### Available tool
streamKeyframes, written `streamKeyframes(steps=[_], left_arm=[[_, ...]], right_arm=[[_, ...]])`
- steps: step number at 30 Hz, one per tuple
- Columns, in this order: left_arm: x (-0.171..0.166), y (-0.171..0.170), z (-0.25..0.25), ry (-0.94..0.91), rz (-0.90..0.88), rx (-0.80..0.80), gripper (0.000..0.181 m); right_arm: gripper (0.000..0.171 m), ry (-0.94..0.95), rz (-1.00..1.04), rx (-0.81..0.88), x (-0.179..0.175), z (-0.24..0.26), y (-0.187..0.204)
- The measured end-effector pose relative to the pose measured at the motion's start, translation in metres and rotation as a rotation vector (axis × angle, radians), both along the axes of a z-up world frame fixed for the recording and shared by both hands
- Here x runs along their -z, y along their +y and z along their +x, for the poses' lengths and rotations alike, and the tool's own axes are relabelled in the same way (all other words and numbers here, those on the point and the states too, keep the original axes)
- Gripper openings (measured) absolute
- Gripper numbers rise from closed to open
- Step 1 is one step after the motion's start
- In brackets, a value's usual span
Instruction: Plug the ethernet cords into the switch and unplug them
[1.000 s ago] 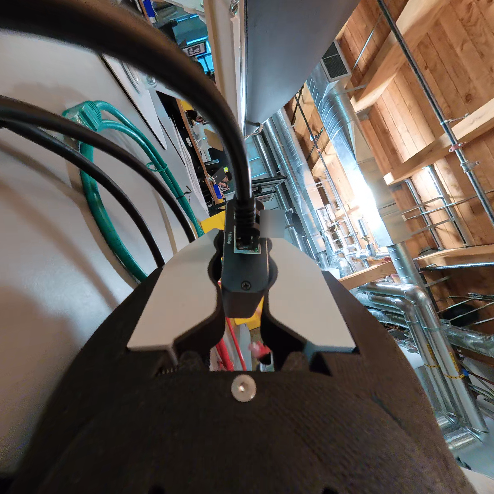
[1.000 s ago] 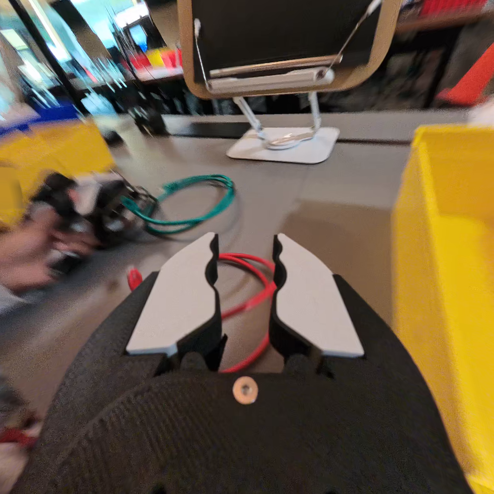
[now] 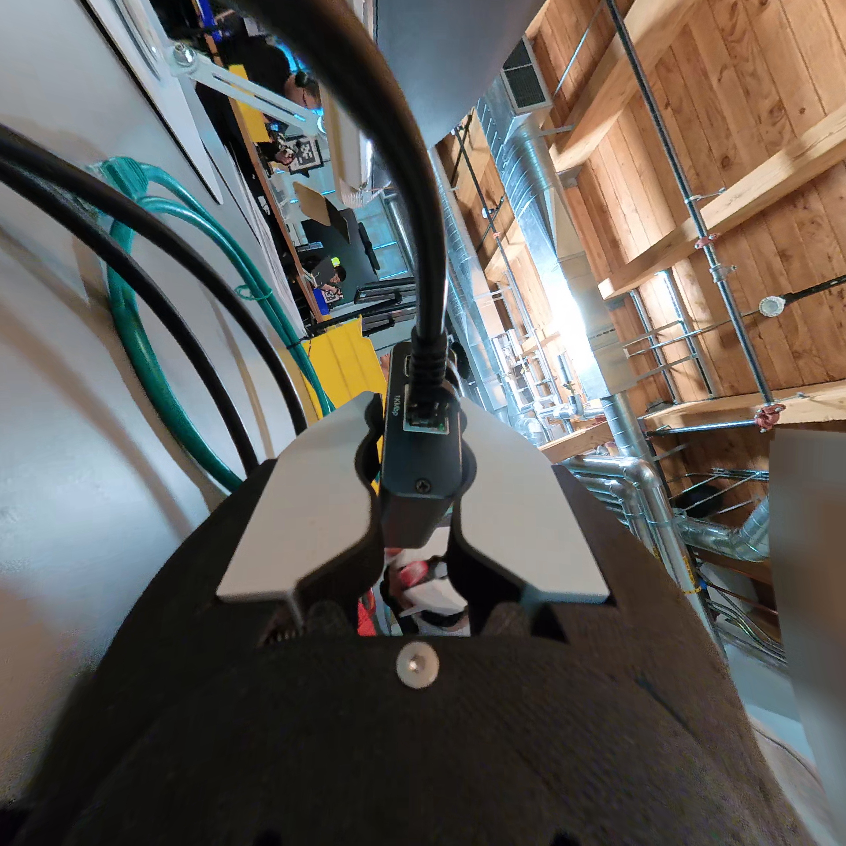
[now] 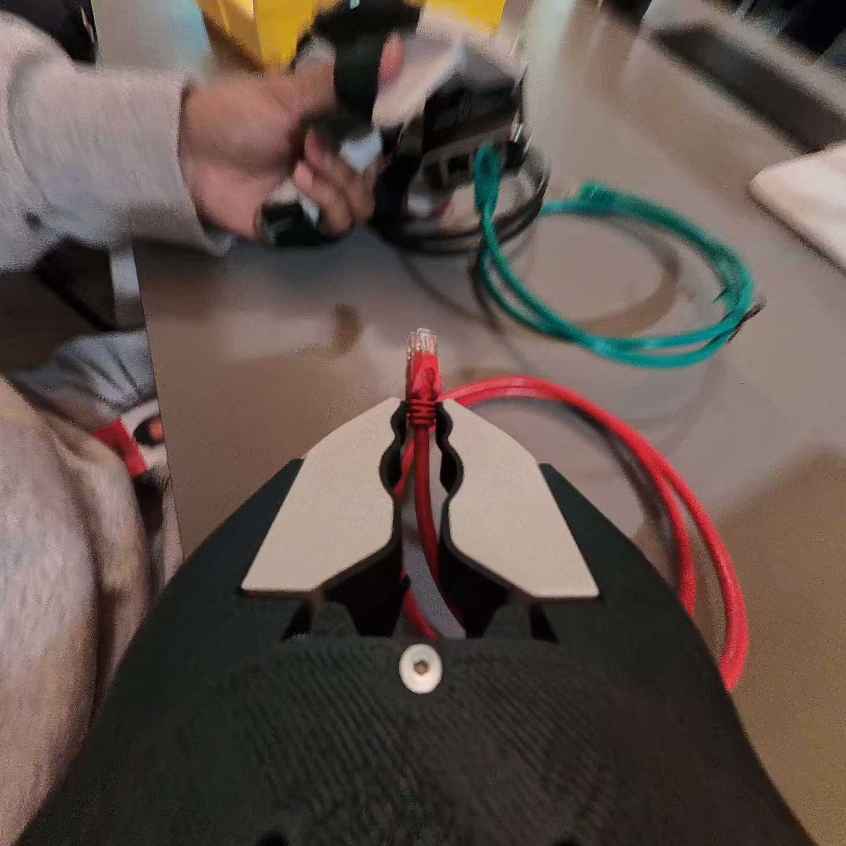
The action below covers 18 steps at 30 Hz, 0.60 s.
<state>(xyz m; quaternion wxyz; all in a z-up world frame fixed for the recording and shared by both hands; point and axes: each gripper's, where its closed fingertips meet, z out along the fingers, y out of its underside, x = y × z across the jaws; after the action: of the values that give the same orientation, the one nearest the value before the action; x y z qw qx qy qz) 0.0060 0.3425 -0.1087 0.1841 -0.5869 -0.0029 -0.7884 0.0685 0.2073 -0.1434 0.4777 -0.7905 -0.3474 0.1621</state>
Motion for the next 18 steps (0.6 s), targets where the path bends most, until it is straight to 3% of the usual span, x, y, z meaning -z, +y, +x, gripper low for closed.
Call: streamKeyframes(steps=[3, 6, 9, 18], left_arm=[[0.002, 0.0, -0.004, 0.047, 0.024, -0.098, 0.027], [0.004, -0.006, -0.004, 0.058, 0.007, -0.177, 0.027], [0.004, -0.02, 0.003, 0.035, -0.024, -0.175, 0.027], [0.003, -0.043, 0.02, 0.029, -0.015, -0.099, 0.027]], right_arm=[[0.012, 0.006, 0.147, 0.053, -0.023, -0.014, 0.011], [0.012, -0.197, 0.21, 0.133, -0.01, -0.026, 0.025], [0.012, -0.357, 0.266, 0.153, 0.003, -0.037, 0.036], [0.012, -0.457, 0.335, 0.193, 0.0, -0.034, 0.04]])
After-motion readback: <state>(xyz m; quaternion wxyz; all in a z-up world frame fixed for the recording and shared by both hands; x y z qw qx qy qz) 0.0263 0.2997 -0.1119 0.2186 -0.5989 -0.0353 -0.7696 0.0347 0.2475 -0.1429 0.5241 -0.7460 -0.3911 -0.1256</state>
